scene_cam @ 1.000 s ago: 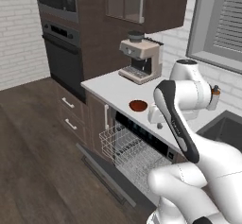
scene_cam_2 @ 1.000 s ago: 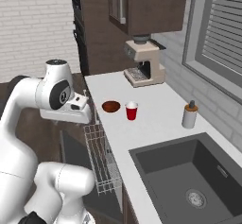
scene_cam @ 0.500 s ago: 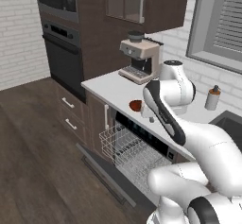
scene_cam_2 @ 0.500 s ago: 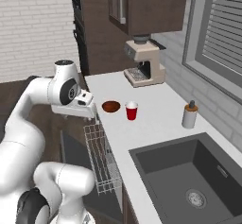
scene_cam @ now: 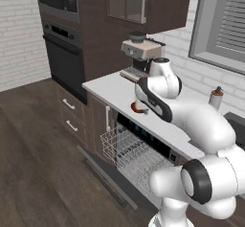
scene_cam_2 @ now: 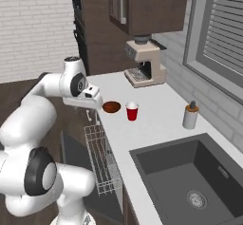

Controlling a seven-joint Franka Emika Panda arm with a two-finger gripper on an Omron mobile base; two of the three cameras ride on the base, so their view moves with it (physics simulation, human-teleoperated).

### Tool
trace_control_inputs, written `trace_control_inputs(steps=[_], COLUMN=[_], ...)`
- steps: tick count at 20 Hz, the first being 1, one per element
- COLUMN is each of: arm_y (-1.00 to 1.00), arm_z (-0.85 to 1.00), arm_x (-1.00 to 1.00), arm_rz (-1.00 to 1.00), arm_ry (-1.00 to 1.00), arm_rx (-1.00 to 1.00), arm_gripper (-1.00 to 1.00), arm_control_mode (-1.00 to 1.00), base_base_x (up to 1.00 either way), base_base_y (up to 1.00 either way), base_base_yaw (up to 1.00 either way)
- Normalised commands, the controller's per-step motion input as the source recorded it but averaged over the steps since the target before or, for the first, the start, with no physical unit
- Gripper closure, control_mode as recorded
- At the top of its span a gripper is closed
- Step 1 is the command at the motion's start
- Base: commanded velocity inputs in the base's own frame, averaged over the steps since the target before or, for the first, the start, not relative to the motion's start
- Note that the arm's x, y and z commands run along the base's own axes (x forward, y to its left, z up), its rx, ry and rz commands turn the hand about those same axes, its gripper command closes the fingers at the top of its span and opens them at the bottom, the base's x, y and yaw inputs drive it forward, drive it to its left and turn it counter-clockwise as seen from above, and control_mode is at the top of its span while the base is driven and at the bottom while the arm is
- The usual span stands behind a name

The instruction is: Pick up the cup and bowl from the counter, place them in the dishwasher, and close the dishwasher door.

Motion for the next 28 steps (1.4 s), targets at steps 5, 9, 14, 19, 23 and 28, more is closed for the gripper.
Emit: trace_control_inputs(steps=[5,9,14,19,23,28], arm_y=[0.0,0.0,0.0,-0.01,0.0,0.0], arm_z=[-0.2,-0.36,-0.27,-0.36,-0.37,-0.33], arm_x=[0.63,0.45,0.38,0.25,0.22,0.26], arm_rz=[0.08,0.12,0.09,0.12,0.13,0.05], arm_ry=[0.0,0.0,0.0,0.0,0.0,0.0], arm_rx=[-0.05,-0.07,-0.1,-0.09,-0.08,-0.03], arm_gripper=[-1.0,-1.0,-1.0,-1.0,-1.0,-1.0], arm_control_mode=[-1.0,-1.0,-1.0,-1.0,-1.0,-1.0], base_base_x=[0.0,0.0,0.0,0.0,0.0,0.0], base_base_y=[0.0,0.0,0.0,0.0,0.0,0.0], base_base_yaw=[0.0,0.0,0.0,0.0,0.0,0.0])
